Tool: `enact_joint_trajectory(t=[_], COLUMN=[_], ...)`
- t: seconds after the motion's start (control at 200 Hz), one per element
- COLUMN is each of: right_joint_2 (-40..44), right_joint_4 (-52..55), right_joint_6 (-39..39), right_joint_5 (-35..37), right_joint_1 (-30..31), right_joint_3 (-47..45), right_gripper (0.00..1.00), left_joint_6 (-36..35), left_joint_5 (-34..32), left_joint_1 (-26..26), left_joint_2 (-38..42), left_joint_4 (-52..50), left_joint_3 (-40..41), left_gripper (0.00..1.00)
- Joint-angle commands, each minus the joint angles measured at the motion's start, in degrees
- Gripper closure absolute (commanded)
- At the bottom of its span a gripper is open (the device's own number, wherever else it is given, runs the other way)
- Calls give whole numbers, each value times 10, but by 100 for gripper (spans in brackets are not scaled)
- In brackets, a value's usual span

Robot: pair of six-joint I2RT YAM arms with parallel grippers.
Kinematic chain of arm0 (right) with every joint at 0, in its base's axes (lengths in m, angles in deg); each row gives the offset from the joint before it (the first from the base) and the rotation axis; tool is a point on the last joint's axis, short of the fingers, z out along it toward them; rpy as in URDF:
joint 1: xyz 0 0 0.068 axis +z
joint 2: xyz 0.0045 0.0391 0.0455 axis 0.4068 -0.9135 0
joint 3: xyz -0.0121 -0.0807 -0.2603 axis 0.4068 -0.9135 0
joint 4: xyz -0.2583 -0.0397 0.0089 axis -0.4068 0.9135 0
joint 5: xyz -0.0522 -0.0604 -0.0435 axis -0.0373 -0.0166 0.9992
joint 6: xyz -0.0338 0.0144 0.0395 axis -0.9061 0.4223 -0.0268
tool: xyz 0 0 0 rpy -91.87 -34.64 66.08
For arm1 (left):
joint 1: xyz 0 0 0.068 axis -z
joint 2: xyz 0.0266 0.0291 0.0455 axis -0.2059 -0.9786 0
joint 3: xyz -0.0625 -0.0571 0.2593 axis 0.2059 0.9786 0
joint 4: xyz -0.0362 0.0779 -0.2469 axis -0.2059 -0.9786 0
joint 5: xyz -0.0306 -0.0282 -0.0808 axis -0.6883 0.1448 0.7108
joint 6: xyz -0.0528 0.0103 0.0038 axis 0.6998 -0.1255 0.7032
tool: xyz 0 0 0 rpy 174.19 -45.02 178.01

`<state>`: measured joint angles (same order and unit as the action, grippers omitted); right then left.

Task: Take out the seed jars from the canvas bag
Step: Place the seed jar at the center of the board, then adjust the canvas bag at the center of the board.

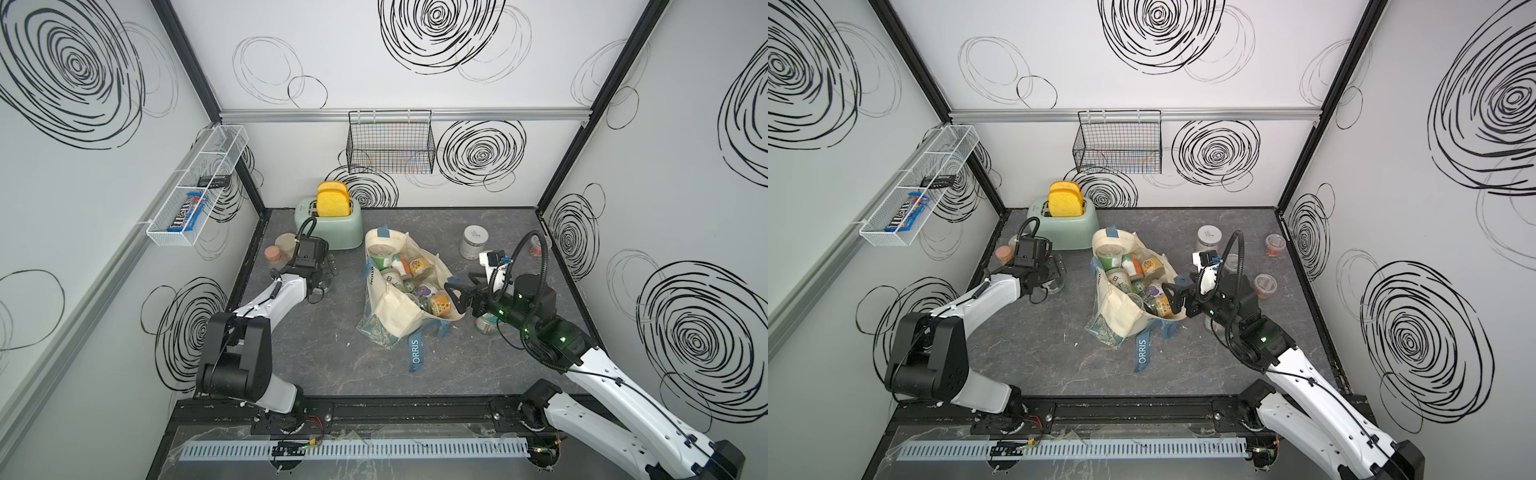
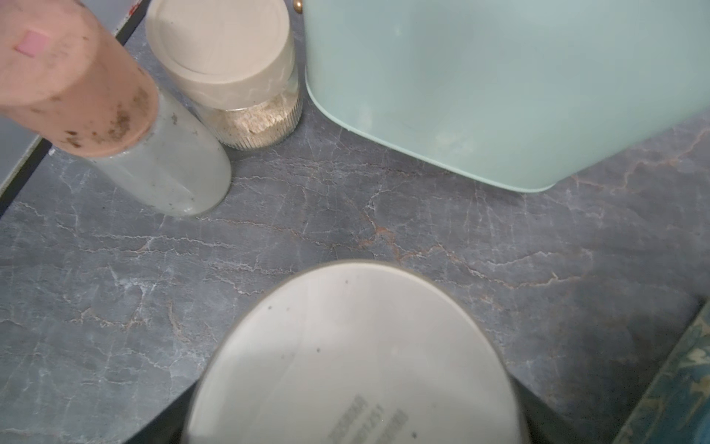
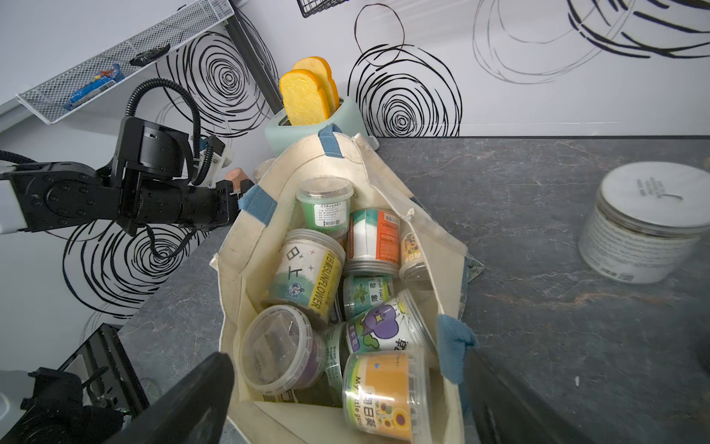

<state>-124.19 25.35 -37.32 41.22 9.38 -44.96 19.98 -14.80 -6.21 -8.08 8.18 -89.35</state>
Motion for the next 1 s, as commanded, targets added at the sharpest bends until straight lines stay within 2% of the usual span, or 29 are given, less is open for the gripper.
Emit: enact_joint_trajectory(t=[0.0,0.28,0.415,0.575,0.645,0.765,0.845,0.926,0.996], right_joint_2=[10,28,21,-30,-70,-136,-182,-226,-257], right_joint_4=[10,24,40,53,59,36,20,-4,-25], right_joint_6=[8,9,7,13,25,38,45,59,72], right_joint_5=[-21,-28,-39,-81,-95,-142,-179,-235,-267], right_joint_1=[-7,-15,-20,-22,-22,-22,-22,-18,-3], right_joint_3=[-5,-5,10,44,62,81,95,104,105], right_gripper=[3,3,3,1,8,32,48,59,64], left_joint_6=[12,13,0,-22,-22,-15,-3,7,8], left_joint_5=[-19,-32,-42,-30,1,41,104,172,179], left_joint_1=[3,12,2,1,23,112,152,175,210], left_joint_2=[-10,-5,39,105,126,142,141,141,145], left_joint_4=[26,-10,-60,-117,-134,-162,-169,-171,-182], left_joint_3=[-11,-26,-65,-134,-152,-172,-174,-174,-180], left_gripper=[4,4,4,4,4,4,4,4,4])
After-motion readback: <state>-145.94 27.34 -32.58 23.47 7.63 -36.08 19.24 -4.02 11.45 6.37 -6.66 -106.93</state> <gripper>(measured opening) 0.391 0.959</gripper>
